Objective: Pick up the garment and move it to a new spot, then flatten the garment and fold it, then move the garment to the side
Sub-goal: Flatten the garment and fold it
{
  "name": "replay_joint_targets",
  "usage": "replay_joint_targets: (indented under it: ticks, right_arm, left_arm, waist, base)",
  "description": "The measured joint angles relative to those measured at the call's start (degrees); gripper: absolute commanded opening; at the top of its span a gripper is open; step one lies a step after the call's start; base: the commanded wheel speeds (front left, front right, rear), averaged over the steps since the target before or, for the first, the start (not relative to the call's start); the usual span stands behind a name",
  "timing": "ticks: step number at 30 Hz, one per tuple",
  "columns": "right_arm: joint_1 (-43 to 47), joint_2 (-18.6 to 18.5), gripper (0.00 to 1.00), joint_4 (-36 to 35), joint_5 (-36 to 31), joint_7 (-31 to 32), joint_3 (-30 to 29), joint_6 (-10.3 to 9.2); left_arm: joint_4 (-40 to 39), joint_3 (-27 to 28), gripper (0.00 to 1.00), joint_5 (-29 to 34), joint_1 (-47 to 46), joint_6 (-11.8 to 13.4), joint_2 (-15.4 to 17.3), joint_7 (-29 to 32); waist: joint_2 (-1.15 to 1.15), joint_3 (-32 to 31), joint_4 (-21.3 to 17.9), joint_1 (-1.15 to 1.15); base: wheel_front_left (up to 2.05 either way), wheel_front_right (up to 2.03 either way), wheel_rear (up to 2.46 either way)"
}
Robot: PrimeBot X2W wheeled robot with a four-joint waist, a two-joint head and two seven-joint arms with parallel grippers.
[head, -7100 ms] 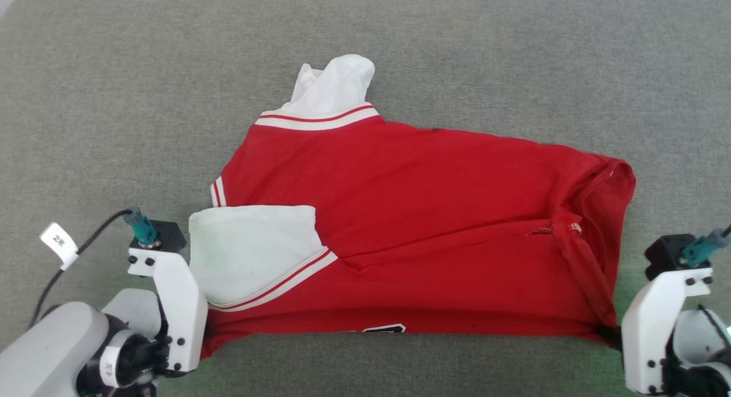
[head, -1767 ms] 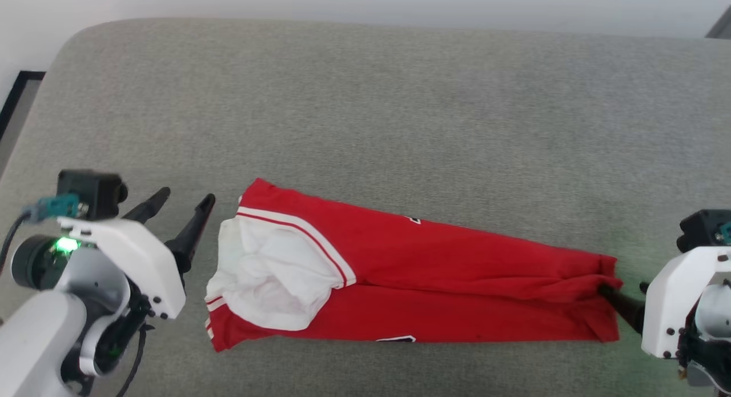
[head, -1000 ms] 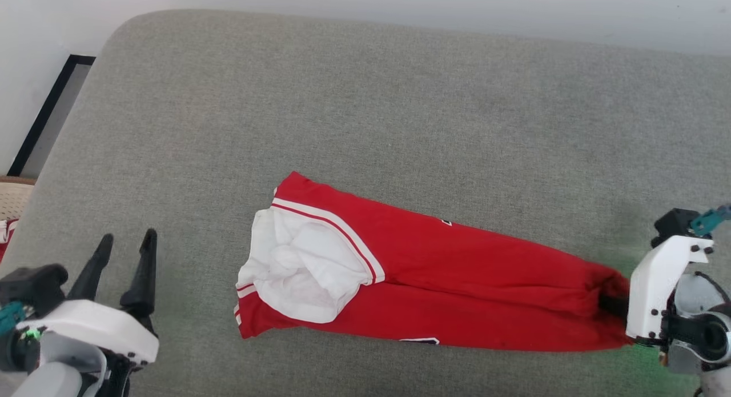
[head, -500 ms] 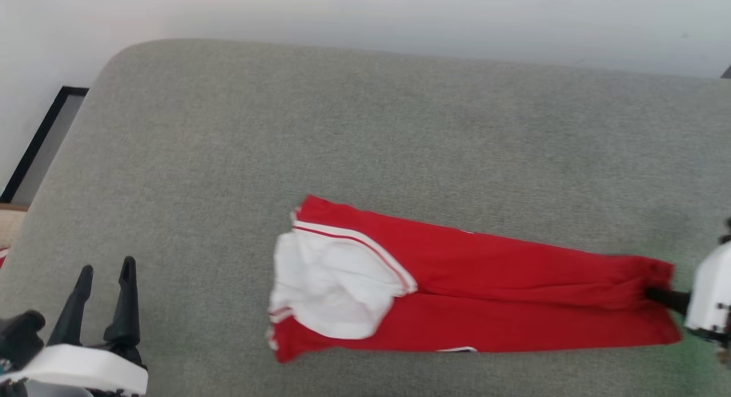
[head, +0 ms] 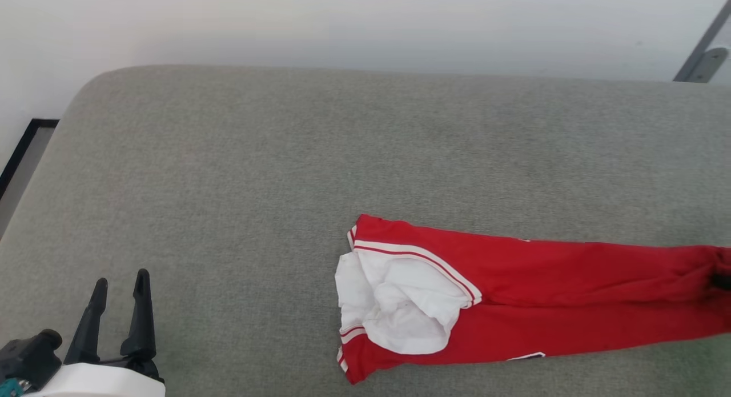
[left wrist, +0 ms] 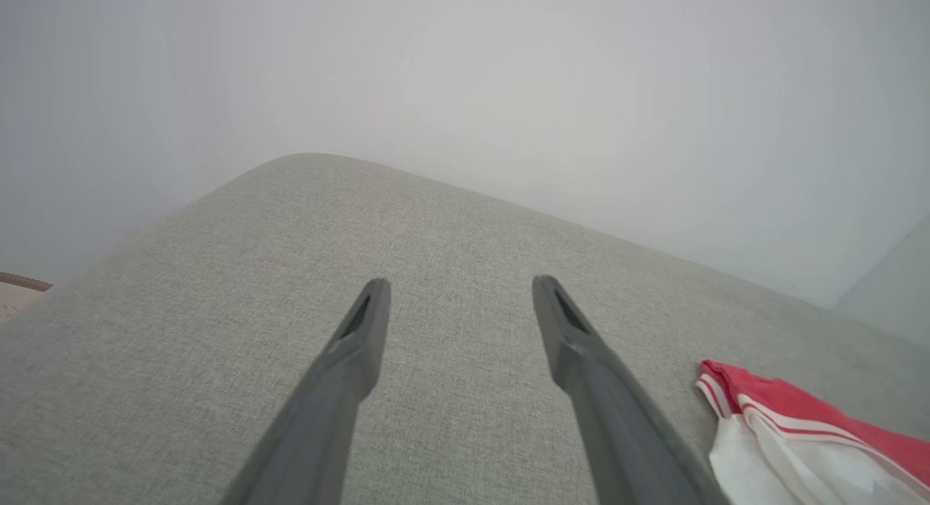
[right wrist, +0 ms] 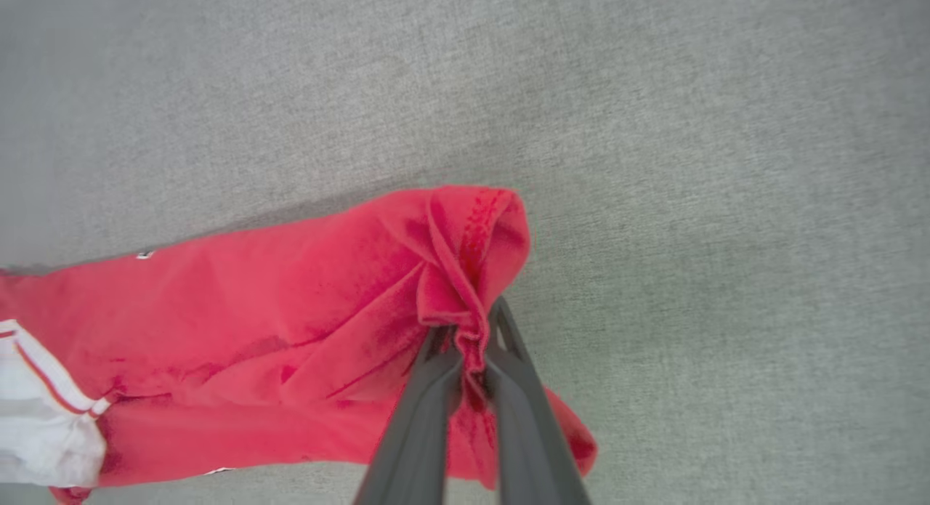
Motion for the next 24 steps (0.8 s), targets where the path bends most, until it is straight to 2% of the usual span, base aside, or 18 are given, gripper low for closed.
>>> replay_joint_targets:
  ticks: [5,12,13,18,24]
  right_arm:
    - [0.12,3.65,0.0,-6.38,5.63,3.11,0.94,0.0]
    - [5.27,8.27,0.0,-19.46,7.48,6.53,5.98,0.0]
    - [5.27,8.27,0.0,-19.46,7.48,6.53,5.98,0.0]
    - [7.14,12.87,0.0,-23.9,7.39,7.23,10.82,0.0]
    - [6.84,16.22,0.0,-22.37,7.59,4.78,16.89,0.0]
  left_arm:
    - [0.99,1.75,1.0,1.25,0.76,-1.02,-1.75,0.0]
    - [1.2,2.91,1.0,2.79,1.3,-1.85,-3.24,0.0]
    - [1.2,2.91,1.0,2.79,1.3,-1.85,-3.24,0.0]
    - [1.49,2.65,1.0,3.16,1.31,-2.29,-3.52,0.0]
    - [2.41,1.14,1.0,3.47,0.94,-2.4,-4.19,0.0]
  waist:
    - [0.0,-1.06,-1.26,0.0]
    - [0.0,-2.19,-1.19,0.0]
    - [0.0,-2.19,-1.19,0.0]
    - [0.0,-2.54,0.46,0.0]
    - [0.0,-2.86,3.55,0.0]
  base:
    - [0.0,0.0,0.0]
    - [0.0,0.0,0.0]
    - [0.0,0.0,0.0]
    - [0.0,0.0,0.0]
    - [0.0,0.0,0.0]
